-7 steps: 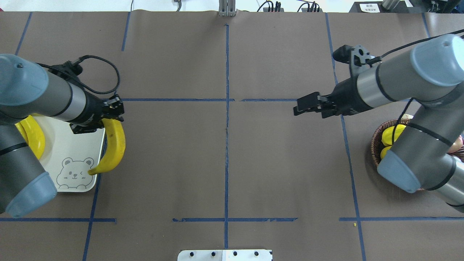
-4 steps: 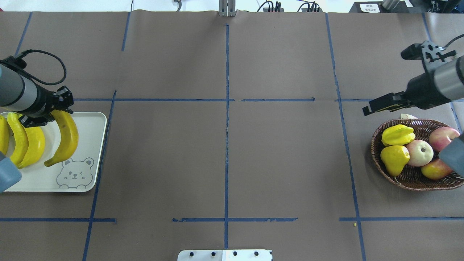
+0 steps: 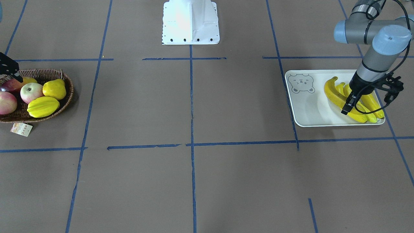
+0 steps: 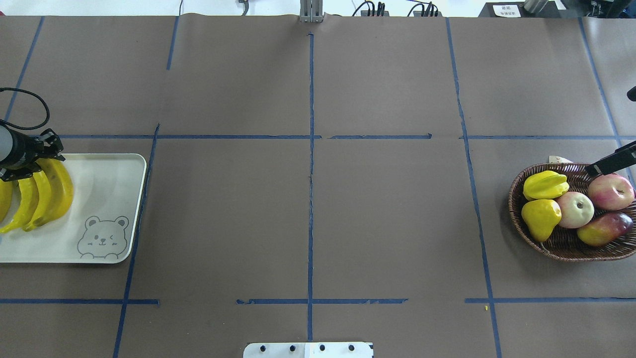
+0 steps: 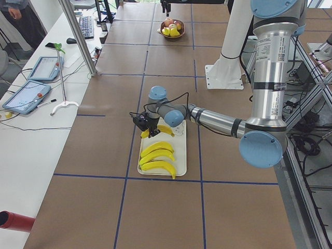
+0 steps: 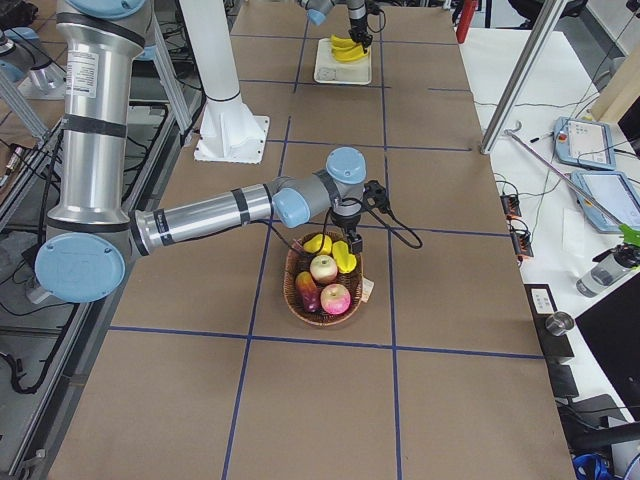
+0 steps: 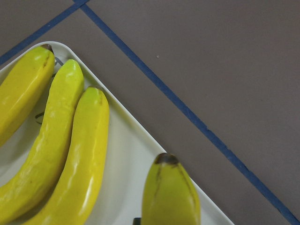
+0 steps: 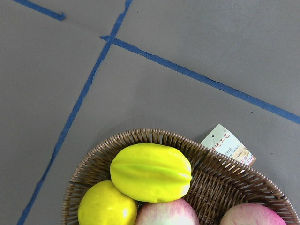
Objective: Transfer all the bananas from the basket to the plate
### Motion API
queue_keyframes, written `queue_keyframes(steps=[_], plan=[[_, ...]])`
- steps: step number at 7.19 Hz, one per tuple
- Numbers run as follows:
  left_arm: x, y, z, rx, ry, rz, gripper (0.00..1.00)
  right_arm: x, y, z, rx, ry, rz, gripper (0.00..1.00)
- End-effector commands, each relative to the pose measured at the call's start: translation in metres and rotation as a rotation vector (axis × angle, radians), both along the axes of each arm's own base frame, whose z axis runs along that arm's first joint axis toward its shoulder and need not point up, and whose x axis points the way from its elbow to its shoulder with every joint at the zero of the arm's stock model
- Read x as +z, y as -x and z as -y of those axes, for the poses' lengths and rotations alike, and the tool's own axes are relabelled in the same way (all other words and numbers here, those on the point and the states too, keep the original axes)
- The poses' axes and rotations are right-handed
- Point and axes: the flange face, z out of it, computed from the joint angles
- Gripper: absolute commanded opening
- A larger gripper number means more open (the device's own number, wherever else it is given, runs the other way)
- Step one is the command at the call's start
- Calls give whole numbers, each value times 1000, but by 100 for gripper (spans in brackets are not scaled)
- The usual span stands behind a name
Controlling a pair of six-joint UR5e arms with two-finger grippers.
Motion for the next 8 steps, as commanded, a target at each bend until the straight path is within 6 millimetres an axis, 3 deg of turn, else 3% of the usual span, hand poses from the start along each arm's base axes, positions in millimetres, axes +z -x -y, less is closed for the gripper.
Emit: queue_keyframes(steps=[1, 2, 4, 6, 8], plan=[[4, 12, -7, 3, -40, -31, 100, 9, -8, -3, -17, -19, -14, 100], [-16, 34, -5, 57, -105, -48, 100, 13, -11, -5, -22, -22, -18, 100], [-40, 114, -12, 199, -221, -42, 100, 34, -32, -15, -37, -40, -39, 100], [-23, 151, -59, 488, -428, 94, 100, 79, -73, -23, -58, -60, -61, 100], [-5, 205, -68, 739, -508, 162, 100, 114, -112, -34, -58, -76, -74, 100]])
